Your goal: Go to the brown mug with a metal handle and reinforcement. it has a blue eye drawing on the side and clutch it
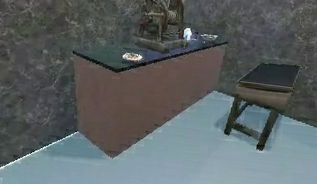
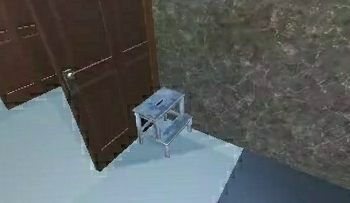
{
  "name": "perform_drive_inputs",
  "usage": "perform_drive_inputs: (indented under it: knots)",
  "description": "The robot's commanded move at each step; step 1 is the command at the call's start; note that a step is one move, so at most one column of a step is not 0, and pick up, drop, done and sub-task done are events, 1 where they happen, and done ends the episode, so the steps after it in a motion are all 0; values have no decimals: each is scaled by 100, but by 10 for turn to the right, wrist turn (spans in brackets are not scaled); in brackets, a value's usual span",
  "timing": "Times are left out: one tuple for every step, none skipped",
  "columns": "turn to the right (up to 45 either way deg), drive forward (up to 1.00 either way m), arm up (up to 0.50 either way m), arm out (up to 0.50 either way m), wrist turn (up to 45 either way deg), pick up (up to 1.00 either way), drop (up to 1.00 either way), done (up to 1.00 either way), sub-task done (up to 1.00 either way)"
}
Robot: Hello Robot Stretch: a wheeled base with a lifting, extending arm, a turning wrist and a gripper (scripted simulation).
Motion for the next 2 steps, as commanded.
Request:
perform_drive_inputs:
  knots:
    - [420,0,0,0,0,0,0,0,0]
    - [0,95,0,0,0,0,0,0,0]
